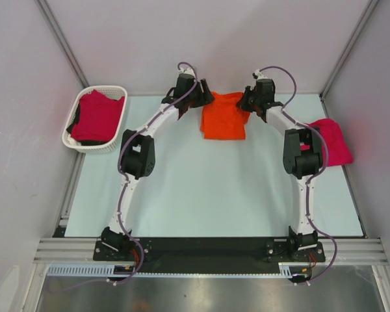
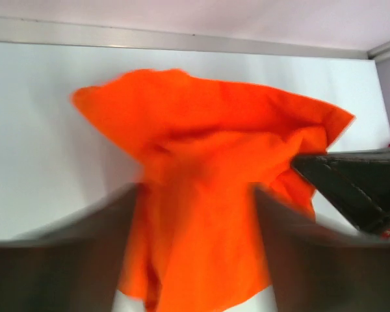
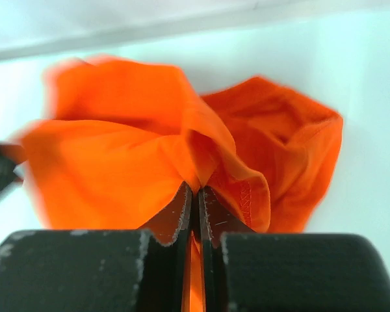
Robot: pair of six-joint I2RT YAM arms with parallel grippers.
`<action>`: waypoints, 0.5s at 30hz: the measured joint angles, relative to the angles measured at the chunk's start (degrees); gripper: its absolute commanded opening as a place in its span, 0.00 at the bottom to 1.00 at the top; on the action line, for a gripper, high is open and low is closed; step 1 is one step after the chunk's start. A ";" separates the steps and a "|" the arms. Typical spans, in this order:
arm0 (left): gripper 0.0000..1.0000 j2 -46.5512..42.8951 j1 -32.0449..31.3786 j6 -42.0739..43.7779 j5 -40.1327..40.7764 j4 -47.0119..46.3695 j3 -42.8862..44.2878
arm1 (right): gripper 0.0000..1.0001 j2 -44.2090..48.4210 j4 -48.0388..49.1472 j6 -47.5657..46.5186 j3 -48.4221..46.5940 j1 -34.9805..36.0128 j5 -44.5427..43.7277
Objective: Fold and stack the t-shirts
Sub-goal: Smooth out wrinkles on the folded tshirt
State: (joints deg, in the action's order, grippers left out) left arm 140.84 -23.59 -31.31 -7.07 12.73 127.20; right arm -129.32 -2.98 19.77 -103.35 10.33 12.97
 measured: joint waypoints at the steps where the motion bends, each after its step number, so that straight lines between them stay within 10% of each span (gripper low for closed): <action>1: 1.00 0.85 0.00 -0.20 -0.07 0.07 0.96 | 0.10 -1.51 -0.35 0.02 -2.08 -0.02 -0.61; 3: 1.00 1.84 0.07 -0.55 -0.02 0.52 1.81 | 0.15 -5.29 -0.94 0.07 -6.62 0.00 -2.32; 6: 1.00 1.84 0.15 -0.55 0.33 1.51 0.85 | 0.57 -9.44 -2.08 0.31 -10.47 0.04 -5.84; 11: 1.00 -3.80 0.26 0.00 0.42 0.09 -12.02 | 1.00 -12.55 -3.63 -0.31 -11.54 0.09 -12.22; 15: 0.99 -9.84 0.28 0.31 0.42 -1.40 -21.24 | 1.00 -10.01 -2.23 -1.90 -8.15 0.55 -15.02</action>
State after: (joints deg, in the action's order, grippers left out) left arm 131.00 -23.31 -31.00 -6.66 11.33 105.95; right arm -139.33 -5.21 17.87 -111.50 10.87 -2.04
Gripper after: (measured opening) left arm 0.994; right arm 0.992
